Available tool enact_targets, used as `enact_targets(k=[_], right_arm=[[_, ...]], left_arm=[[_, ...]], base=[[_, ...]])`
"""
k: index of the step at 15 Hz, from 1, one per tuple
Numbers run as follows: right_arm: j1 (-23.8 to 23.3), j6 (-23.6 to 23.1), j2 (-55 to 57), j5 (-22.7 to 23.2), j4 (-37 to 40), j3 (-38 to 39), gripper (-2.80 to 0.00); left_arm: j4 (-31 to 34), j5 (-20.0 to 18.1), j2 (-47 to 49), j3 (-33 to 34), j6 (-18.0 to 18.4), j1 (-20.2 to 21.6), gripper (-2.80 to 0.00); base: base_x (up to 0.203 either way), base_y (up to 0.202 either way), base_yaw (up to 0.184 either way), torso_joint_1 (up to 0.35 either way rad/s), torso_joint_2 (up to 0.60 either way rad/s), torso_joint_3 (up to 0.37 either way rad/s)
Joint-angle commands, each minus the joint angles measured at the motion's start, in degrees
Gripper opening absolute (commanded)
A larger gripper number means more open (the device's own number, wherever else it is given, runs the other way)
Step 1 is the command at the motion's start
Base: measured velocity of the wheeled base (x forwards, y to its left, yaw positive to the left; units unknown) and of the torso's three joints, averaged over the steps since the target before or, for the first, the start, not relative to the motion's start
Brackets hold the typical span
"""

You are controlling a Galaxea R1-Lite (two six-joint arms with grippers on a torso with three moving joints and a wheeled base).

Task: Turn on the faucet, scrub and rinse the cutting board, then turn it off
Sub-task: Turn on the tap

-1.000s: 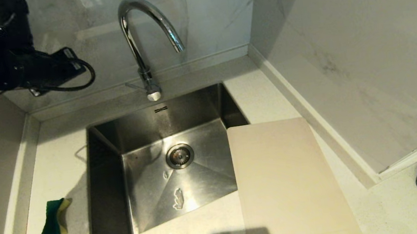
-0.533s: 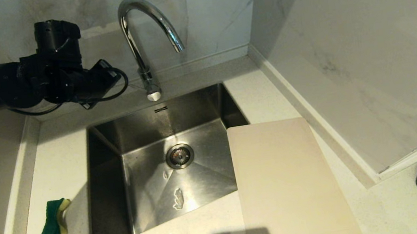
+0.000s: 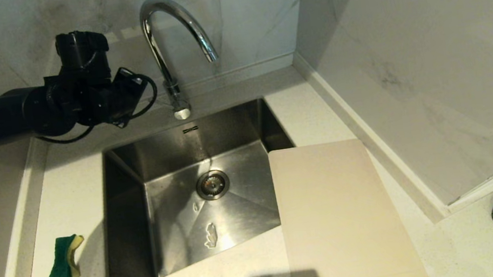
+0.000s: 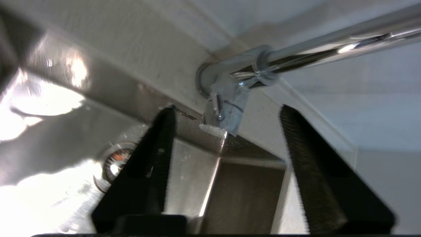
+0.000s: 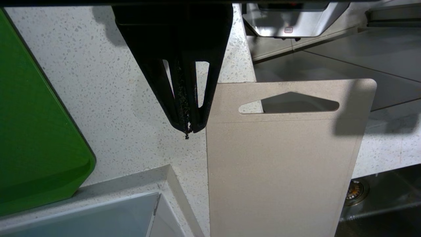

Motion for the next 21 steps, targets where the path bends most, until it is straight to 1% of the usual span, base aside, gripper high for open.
enact_targets(k=[1,3,5,6,9,11,12,13,15,17,18,19,21], right_arm=[[0.0,0.0,0.0,0.0,0.0,0.0,-2.80],[0.0,0.0,0.0,0.0,0.0,0.0,-2.80],[0.0,0.0,0.0,0.0,0.0,0.0,-2.80],[0.0,0.0,0.0,0.0,0.0,0.0,-2.80],[0.0,0.0,0.0,0.0,0.0,0.0,-2.80],[0.0,0.0,0.0,0.0,0.0,0.0,-2.80],[0.0,0.0,0.0,0.0,0.0,0.0,-2.80],[0.0,0.0,0.0,0.0,0.0,0.0,-2.80],[0.0,0.0,0.0,0.0,0.0,0.0,-2.80],[0.0,0.0,0.0,0.0,0.0,0.0,-2.80],[0.0,0.0,0.0,0.0,0.0,0.0,-2.80],[0.0,0.0,0.0,0.0,0.0,0.0,-2.80],[0.0,0.0,0.0,0.0,0.0,0.0,-2.80]], left_arm=[[0.0,2.9,1.7,0.0,-3.0,-1.7,0.00],[-0.1,8.4,2.5,0.0,-5.0,-3.0,0.00],[0.0,13.0,3.3,0.0,-5.5,-3.8,0.00],[-0.3,13.8,3.7,0.0,-5.4,-4.0,0.00],[-4.5,14.3,6.7,0.0,-4.7,-4.0,0.00],[-7.8,14.0,7.9,-0.1,-3.8,-3.6,0.00],[-10.4,13.8,8.7,-0.1,-2.0,-3.0,0.00],[-13.3,13.7,9.2,-0.1,0.6,-2.7,0.00],[-17.3,13.6,10.0,-0.1,4.6,-2.4,0.00],[-20.4,13.6,11.1,-0.1,7.0,-2.2,0.00],[-21.9,13.0,11.8,-0.1,8.3,-1.9,0.00],[-22.7,12.0,12.0,-0.1,8.9,-1.8,0.00],[-22.8,10.8,12.4,-0.2,9.0,-1.3,0.00]], base=[[0.000,0.000,0.000,0.000,0.00,0.000],[0.000,0.000,0.000,0.000,0.00,0.000],[0.000,0.000,0.000,0.000,0.00,0.000],[0.000,0.000,0.000,0.000,0.00,0.000],[0.000,0.000,0.000,0.000,0.00,0.000],[0.000,0.000,0.000,0.000,0.00,0.000],[0.000,0.000,0.000,0.000,0.00,0.000],[0.000,0.000,0.000,0.000,0.00,0.000],[0.000,0.000,0.000,0.000,0.00,0.000],[0.000,0.000,0.000,0.000,0.00,0.000],[0.000,0.000,0.000,0.000,0.00,0.000],[0.000,0.000,0.000,0.000,0.00,0.000],[0.000,0.000,0.000,0.000,0.00,0.000]])
